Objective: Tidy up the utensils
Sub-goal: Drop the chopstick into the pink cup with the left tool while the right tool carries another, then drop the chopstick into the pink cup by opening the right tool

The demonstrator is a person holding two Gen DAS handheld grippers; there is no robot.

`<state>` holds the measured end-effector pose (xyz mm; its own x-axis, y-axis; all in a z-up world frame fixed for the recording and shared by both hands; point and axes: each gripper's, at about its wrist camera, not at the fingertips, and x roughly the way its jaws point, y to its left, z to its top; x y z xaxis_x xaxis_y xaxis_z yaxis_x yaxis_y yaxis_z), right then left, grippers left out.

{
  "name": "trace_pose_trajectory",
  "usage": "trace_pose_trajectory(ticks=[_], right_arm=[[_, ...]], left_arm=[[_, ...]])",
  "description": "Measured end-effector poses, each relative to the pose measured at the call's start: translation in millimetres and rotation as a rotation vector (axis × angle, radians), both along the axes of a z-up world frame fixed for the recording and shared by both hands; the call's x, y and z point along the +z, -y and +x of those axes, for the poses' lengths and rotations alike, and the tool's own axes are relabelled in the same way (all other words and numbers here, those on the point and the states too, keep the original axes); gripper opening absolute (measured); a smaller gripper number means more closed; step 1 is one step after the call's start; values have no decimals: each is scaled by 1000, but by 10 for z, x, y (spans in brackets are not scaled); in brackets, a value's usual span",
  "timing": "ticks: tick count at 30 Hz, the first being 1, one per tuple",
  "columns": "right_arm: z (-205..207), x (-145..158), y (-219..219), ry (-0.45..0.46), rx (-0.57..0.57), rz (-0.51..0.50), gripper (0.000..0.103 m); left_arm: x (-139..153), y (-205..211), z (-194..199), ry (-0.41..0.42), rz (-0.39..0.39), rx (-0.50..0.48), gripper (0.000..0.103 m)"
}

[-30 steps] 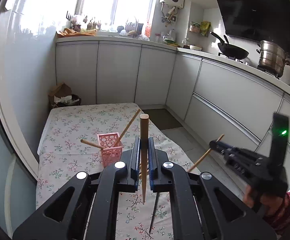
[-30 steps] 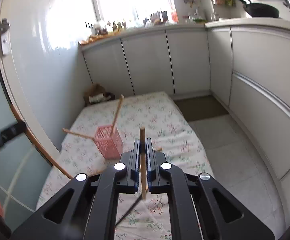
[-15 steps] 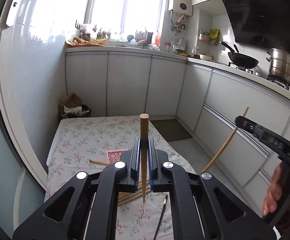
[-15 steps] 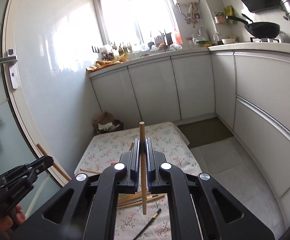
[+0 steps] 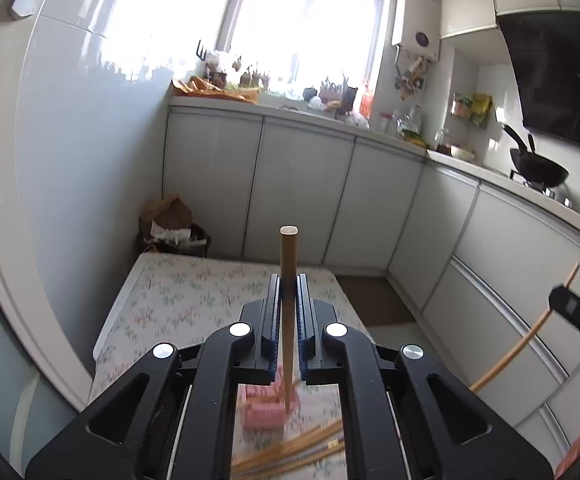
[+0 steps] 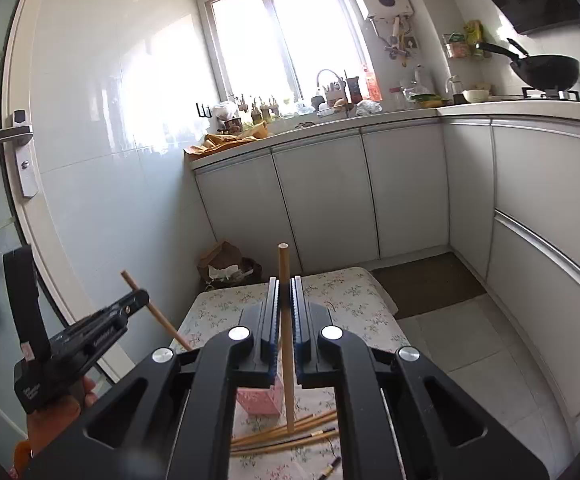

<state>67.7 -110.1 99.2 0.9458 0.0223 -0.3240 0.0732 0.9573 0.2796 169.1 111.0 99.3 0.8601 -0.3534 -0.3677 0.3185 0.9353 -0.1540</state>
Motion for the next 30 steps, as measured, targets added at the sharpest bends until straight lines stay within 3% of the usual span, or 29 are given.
trace_pose_trajectory(ticks=[4, 8, 11, 16, 21, 30], right_arm=[[227, -65, -48, -3, 11, 20, 6], [430, -152, -145, 0, 29, 31, 6], [567, -189, -238, 10, 39, 23, 6], [798, -229, -391, 29, 48, 4, 6], [1043, -354, -579, 39, 52, -10, 6], [1380, -761, -884, 14, 74, -49, 6]], left_arm=[[-59, 64, 227, 14, 27, 21, 7], [-418, 117, 413, -17, 61, 32, 8], [-625, -17, 377, -52, -8, 51, 23], [-415, -382, -96, 79, -112, 114, 49], [-320, -734, -384, 128, -144, 190, 49], [-368, -1017, -250, 77, -177, 210, 50]])
